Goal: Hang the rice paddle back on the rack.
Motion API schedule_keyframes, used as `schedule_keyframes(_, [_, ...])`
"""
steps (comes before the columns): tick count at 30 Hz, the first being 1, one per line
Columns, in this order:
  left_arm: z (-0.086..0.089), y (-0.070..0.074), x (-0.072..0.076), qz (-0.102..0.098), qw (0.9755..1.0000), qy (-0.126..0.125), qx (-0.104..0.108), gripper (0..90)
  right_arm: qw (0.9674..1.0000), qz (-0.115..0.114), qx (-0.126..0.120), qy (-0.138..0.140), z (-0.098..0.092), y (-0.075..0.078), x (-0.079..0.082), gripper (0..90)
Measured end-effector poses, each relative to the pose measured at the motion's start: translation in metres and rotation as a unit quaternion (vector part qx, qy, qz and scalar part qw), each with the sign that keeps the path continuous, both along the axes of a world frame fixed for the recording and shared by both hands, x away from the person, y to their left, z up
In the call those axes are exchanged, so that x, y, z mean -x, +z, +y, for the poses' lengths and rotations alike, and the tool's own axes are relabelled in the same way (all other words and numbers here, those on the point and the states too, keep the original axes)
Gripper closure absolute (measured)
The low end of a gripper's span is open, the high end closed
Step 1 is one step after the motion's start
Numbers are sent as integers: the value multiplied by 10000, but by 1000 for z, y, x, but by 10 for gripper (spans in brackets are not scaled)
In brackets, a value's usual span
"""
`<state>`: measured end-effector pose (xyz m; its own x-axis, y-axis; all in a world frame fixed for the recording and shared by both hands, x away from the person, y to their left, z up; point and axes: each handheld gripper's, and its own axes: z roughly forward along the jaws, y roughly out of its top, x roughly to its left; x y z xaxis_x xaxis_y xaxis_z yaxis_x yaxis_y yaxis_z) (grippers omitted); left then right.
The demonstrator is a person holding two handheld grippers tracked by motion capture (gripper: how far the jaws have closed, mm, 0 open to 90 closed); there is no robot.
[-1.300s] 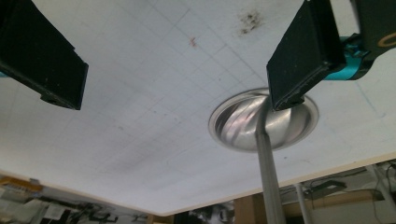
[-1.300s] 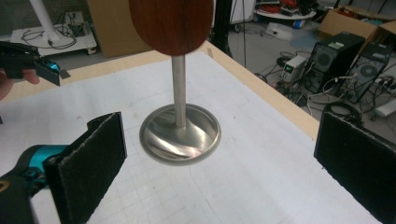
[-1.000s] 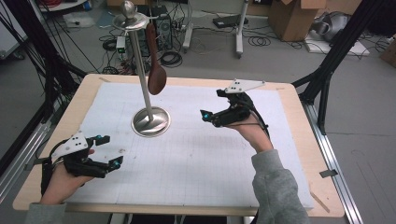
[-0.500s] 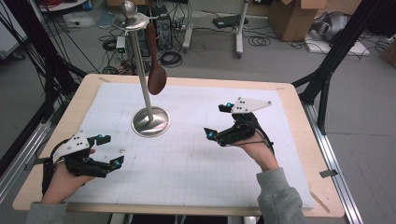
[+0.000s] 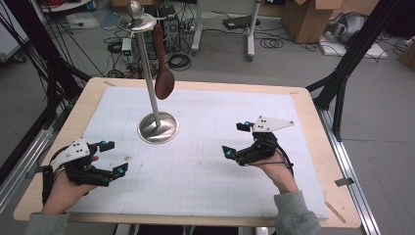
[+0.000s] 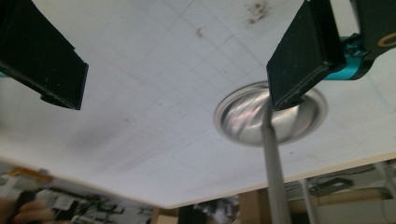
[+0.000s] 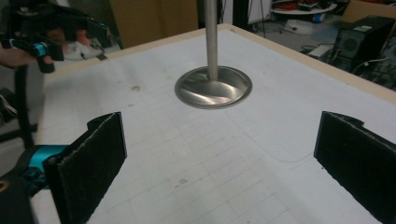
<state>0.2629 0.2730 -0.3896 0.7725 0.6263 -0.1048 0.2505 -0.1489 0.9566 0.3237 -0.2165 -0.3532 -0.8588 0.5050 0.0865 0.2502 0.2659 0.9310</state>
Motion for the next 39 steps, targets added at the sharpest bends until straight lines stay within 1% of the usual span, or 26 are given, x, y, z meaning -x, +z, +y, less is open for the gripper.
schedule_keyframes(1, [0, 2, 1, -25, 10000, -48, 82, 58, 10000, 45, -5, 4, -2, -2, 1, 12])
schedule_keyframes(2, [0, 3, 1, -43, 9999, -36, 126, 59, 10000, 24, -3, -17, -4, -4, 2, 12])
schedule_keyframes(4, [0, 5, 2, -84, 9999, -62, 118, 59, 10000, 31, -47, -41, -7, -8, 3, 12])
schedule_keyframes(6, [-1, 5, 3, -87, 9999, -54, 126, 59, 9999, 13, -40, -103, -11, -12, 5, 12])
schedule_keyframes(10, [0, 4, 3, -65, 9999, -26, 76, 59, 9997, 76, -89, -191, -19, -19, 9, 12])
schedule_keyframes(11, [0, 4, 3, -66, 10000, -25, 50, 59, 9996, 123, -188, -172, -22, -21, 10, 12])
schedule_keyframes(12, [0, 3, 3, -64, 10000, -19, 46, 58, 9991, 167, -363, -155, -26, -22, 10, 12])
schedule_keyframes(13, [0, 3, 3, -63, 10000, -13, 48, 59, 9987, 180, -449, -175, -29, -23, 10, 12])
schedule_keyframes(14, [0, 4, 3, -56, 10000, -15, 47, 59, 9983, 200, -496, -215, -33, -24, 11, 12])
schedule_keyframes(17, [2, 4, 3, -68, 10000, -7, 63, 59, 9981, 169, -504, -315, -42, -25, 12, 12])
schedule_keyframes(18, [2, 4, 3, -69, 10000, 28, 62, 59, 9978, 198, -525, -343, -46, -25, 14, 12])
schedule_keyframes(19, [3, 4, 3, -70, 10000, 38, 44, 59, 9979, 153, -513, -362, -49, -26, 14, 12])
schedule_keyframes(20, [3, 4, 3, -52, 10000, 41, 63, 59, 9979, 174, -491, -379, -52, -26, 16, 12])
schedule_keyframes(22, [3, 5, 3, -29, 9999, 87, 97, 59, 9982, 121, -429, -401, -56, -27, 18, 12])
schedule_keyframes(24, [3, 6, 3, -56, 9999, 120, 100, 59, 9983, -14, -353, -464, -61, -27, 19, 12])
schedule_keyframes(25, [3, 6, 3, -57, 9998, 126, 106, 59, 9982, -44, -348, -481, -64, -27, 20, 12])
schedule_keyframes(27, [4, 6, 3, -75, 9998, 149, 117, 59, 9980, -36, -344, -523, -68, -26, 22, 12])
schedule_keyframes(28, [5, 6, 3, -86, 9997, 175, 122, 59, 9981, -74, -323, -529, -70, -26, 23, 12])
schedule_keyframes(29, [6, 6, 3, -81, 9997, 187, 118, 59, 9980, -56, -334, -538, -74, -26, 25, 12])
schedule_keyframes(32, [8, 7, 3, -112, 9995, 252, 134, 59, 9977, -98, -301, -606, -82, -26, 28, 12])
schedule_keyframes(33, [8, 8, 3, -136, 9995, 265, 139, 59, 9976, -136, -269, -617, -85, -26, 29, 12])
schedule_keyframes(37, [11, 11, 5, -251, 9989, 364, 173, 59, 9976, -115, -190, -653, -95, -29, 34, 12])
schedule_keyframes(39, [12, 13, 5, -293, 9985, 417, 178, 59, 9977, -90, -209, -637, -99, -31, 36, 12])
